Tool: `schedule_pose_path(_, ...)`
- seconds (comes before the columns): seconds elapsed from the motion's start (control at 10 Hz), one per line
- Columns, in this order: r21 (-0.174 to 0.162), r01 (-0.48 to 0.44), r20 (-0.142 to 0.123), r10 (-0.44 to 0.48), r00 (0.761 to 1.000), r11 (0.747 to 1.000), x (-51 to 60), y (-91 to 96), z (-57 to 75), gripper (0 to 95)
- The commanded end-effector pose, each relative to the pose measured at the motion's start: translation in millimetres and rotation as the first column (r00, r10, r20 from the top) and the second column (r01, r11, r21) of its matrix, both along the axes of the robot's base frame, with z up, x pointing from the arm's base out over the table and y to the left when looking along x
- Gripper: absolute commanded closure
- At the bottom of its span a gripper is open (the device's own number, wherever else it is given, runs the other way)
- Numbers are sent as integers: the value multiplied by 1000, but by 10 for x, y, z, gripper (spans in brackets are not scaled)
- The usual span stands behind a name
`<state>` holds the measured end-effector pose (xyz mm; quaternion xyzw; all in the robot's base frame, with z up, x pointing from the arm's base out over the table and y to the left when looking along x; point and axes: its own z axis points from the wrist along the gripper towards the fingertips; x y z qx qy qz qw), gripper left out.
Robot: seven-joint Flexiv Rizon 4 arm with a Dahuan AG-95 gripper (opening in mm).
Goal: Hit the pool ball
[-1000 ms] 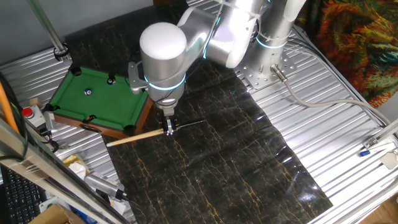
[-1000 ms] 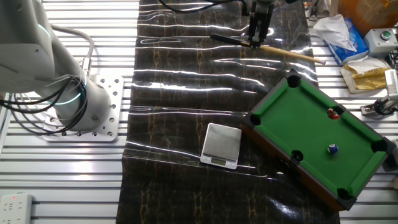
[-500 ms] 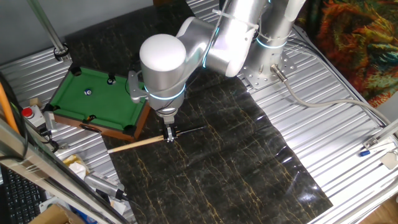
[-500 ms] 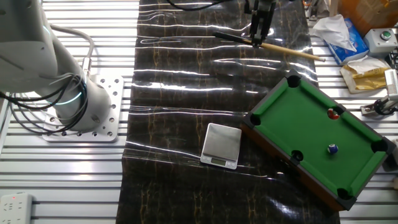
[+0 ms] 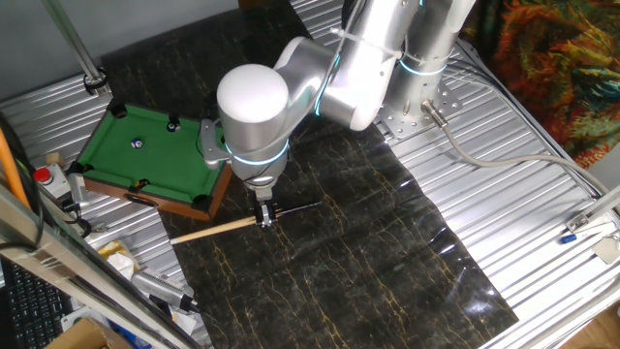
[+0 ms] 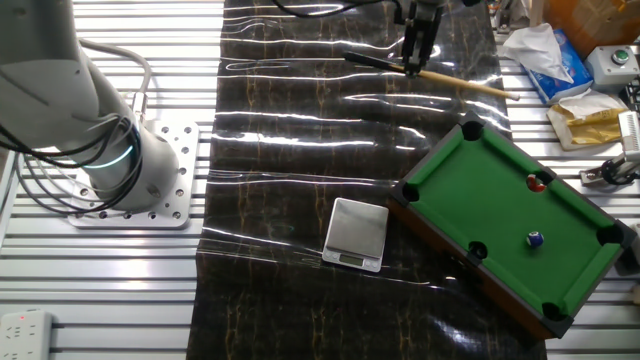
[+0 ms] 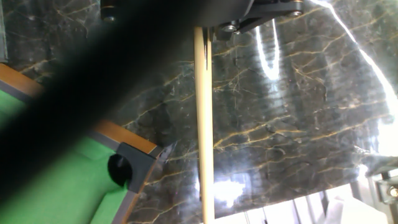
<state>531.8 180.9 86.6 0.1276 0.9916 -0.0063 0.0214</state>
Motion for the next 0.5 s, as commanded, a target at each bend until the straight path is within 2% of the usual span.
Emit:
schedule_pose_path(0.1,-3,1,2,-1,1000,1000,-11,0,-20,950)
schedule_pose_path(0.2,-4,1,4,-1,1000,1000,-15,9,-66,950)
schedule_pose_path(0.5,-2,1,9,-1,1000,1000,-17,10,-74,950)
